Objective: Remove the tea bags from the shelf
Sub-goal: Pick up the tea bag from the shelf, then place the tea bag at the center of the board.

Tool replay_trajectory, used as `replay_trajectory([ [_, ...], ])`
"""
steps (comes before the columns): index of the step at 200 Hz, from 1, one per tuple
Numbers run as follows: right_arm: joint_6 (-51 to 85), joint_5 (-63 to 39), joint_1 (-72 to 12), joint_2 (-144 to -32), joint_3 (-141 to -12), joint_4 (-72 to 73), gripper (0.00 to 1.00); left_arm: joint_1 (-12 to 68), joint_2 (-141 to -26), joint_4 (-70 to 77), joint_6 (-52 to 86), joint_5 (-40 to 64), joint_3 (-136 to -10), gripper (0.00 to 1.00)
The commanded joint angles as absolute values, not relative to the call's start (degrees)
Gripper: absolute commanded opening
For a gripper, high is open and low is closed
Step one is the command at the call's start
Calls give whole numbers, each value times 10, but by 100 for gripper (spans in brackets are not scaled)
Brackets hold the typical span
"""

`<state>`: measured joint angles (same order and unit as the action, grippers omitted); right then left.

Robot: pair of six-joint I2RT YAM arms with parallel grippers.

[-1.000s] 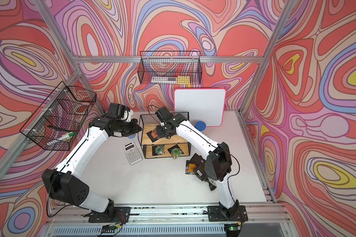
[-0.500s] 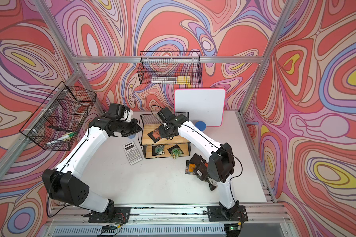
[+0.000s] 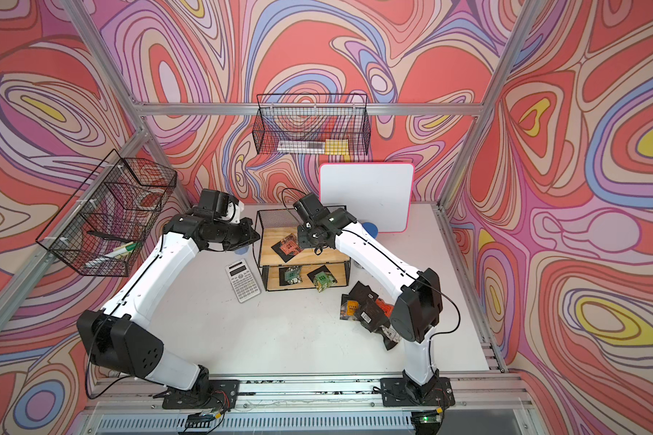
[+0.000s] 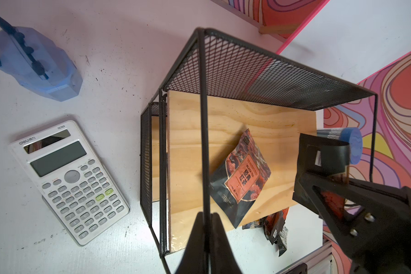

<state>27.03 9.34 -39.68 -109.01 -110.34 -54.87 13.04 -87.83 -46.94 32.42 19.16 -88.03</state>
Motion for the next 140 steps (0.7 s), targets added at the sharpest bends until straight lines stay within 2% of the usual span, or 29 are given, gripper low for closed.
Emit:
replay_trajectory([
  [1, 289, 153, -398, -1035, -1092, -556, 1, 128, -880, -461, 334, 194, -888, 0],
  [59, 361, 271, -403, -882, -971, -545, 1, 128, -879, -460, 334, 193, -889, 0],
  [99, 472, 359, -401, -806, -898, -616, 0, 128, -878, -461, 333, 192, -887, 0],
  [121, 541, 340, -384, -781, -842, -650, 0, 128, -877, -461, 333, 192, -887, 0],
  [140, 603, 284, -354, -758, -773, -659, 0, 128, -876, -461, 333, 192, -887, 0],
])
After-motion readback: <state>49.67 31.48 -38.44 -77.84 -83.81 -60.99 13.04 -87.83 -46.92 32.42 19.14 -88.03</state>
